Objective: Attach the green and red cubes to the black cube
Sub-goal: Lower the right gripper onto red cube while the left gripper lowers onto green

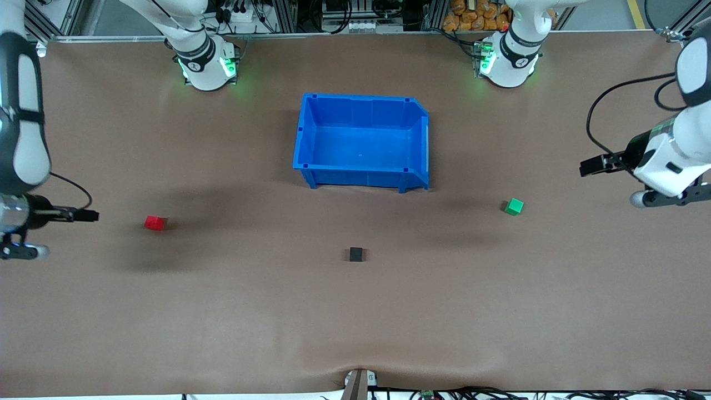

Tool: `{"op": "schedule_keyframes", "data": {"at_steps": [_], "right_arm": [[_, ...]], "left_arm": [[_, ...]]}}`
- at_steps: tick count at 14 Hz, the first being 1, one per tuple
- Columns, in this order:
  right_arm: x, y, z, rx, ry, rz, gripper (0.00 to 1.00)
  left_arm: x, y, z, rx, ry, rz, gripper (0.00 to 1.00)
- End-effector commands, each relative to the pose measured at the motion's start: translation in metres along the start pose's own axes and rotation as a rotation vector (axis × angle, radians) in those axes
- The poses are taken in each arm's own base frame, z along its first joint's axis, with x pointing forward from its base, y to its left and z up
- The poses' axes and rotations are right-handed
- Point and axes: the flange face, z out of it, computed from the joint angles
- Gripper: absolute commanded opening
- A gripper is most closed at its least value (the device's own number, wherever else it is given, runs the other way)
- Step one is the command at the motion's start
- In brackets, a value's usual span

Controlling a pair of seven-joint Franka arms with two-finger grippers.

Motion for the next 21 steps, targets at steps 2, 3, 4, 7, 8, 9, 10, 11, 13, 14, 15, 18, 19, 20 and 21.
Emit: {"op": "schedule_keyframes", "data": {"at_steps": [2,3,4,7,8,9,10,11,13,14,15,18,19,20,21], "right_arm": [[0.033,-0.006,0.051,0.005,-0.034,0.042,1.00],[0.042,-0.008,0.069,0.008,-0.033,0.062,1.00],[0.050,-0.012,0.086,0.023,-0.027,0.104,1.00],[0.058,-0.041,0.118,0.027,-0.068,0.131,1.00],[0.058,-0.044,0.119,0.026,-0.071,0.145,1.00],[0.059,-0.042,0.126,0.028,-0.081,0.160,1.00],[0.060,-0.043,0.133,0.032,-0.092,0.164,1.00],[0.059,-0.045,0.141,0.059,-0.107,0.169,1.00],[0.059,-0.048,0.150,0.073,-0.127,0.161,0.90],[0.059,-0.046,0.152,0.074,-0.130,0.158,0.88],[0.059,-0.049,0.152,0.074,-0.129,0.144,0.82],[0.055,-0.049,0.158,0.072,-0.156,0.134,0.63],[0.053,-0.050,0.162,0.073,-0.173,0.129,0.61],[0.052,-0.049,0.164,0.070,-0.177,0.112,0.60],[0.052,-0.048,0.165,0.069,-0.178,0.096,0.59]], "left_arm": [[0.006,0.002,0.034,-0.016,0.001,0.021,1.00],[0.007,0.001,0.047,-0.016,0.001,0.020,1.00],[0.007,0.002,0.062,-0.014,-0.004,0.024,1.00],[0.008,0.010,0.096,-0.012,0.011,0.090,1.00],[0.008,0.013,0.107,-0.014,0.028,0.132,1.00],[0.009,0.013,0.118,-0.016,0.045,0.190,1.00],[0.010,0.015,0.131,-0.017,0.052,0.245,1.00],[0.011,0.016,0.144,-0.017,0.054,0.270,1.00],[0.010,0.026,0.164,-0.012,0.078,0.317,1.00],[0.009,0.036,0.176,-0.014,0.093,0.356,1.00],[0.011,0.039,0.188,-0.017,0.109,0.384,1.00],[0.012,0.063,0.226,-0.018,0.121,0.521,1.00],[0.013,0.064,0.240,-0.009,0.129,0.558,1.00],[0.013,0.066,0.254,0.006,0.136,0.592,1.00],[0.013,0.068,0.268,0.027,0.145,0.621,1.00]]}}
